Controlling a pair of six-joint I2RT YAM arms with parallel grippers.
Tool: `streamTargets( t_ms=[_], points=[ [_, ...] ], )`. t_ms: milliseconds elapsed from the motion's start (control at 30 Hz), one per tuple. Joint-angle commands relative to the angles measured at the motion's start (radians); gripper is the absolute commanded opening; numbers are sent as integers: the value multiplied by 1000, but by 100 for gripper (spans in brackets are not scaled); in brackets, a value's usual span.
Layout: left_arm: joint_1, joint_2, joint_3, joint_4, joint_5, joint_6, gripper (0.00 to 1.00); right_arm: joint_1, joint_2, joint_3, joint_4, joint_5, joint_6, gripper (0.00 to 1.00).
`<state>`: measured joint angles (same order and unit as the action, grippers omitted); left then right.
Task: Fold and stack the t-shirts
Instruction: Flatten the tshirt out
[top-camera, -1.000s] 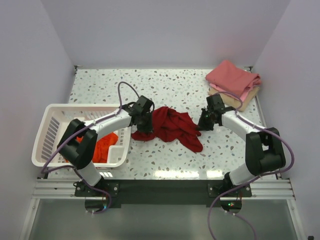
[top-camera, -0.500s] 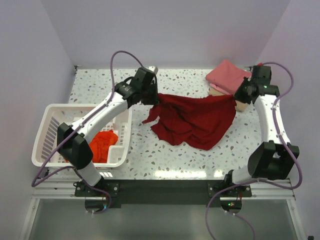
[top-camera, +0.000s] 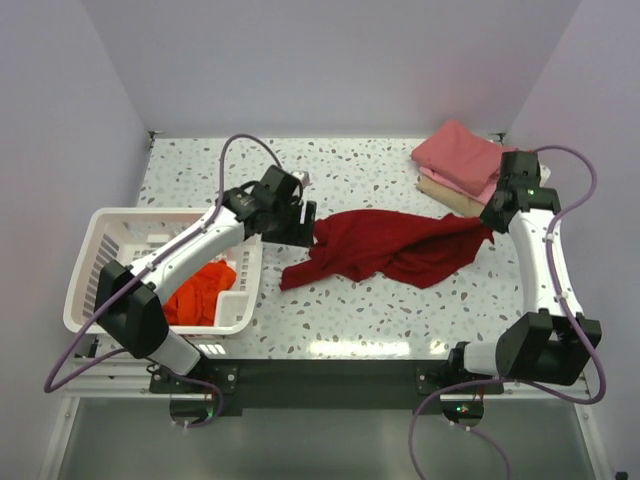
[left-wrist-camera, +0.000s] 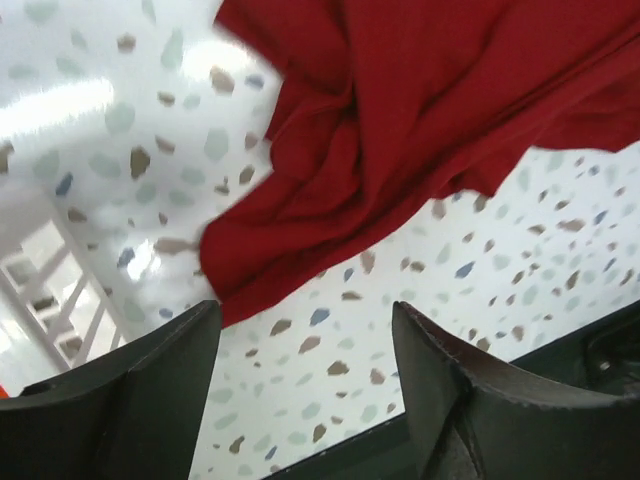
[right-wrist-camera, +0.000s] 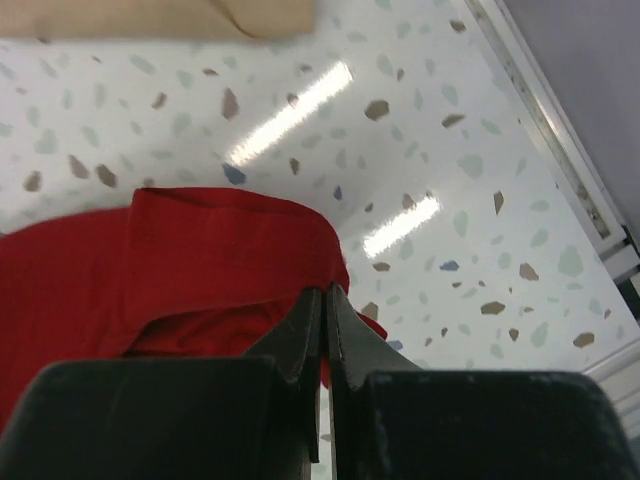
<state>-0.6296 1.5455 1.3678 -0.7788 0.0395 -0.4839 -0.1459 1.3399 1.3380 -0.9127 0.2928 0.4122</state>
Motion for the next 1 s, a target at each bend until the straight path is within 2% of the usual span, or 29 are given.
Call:
streamTargets(
  t_ms=[0, 267, 433, 600, 967],
  points=[
    [-2, -58, -117, 36, 0, -19, 76, -11, -41, -123, 1, 71, 23, 0],
    [-16, 4, -208, 111, 72, -29, 72, -12, 5, -148, 17, 26, 51, 0],
    [-31, 36, -243, 69, 122, -15, 67, -14, 21, -137, 26, 11, 56, 0],
    [-77, 33, -329, 98, 143, -61, 62, -14, 30, -126, 26, 16, 46, 0],
    [-145, 149, -306, 43, 65, -120, 56, -14, 48, -115, 41, -17, 30, 0]
  ],
)
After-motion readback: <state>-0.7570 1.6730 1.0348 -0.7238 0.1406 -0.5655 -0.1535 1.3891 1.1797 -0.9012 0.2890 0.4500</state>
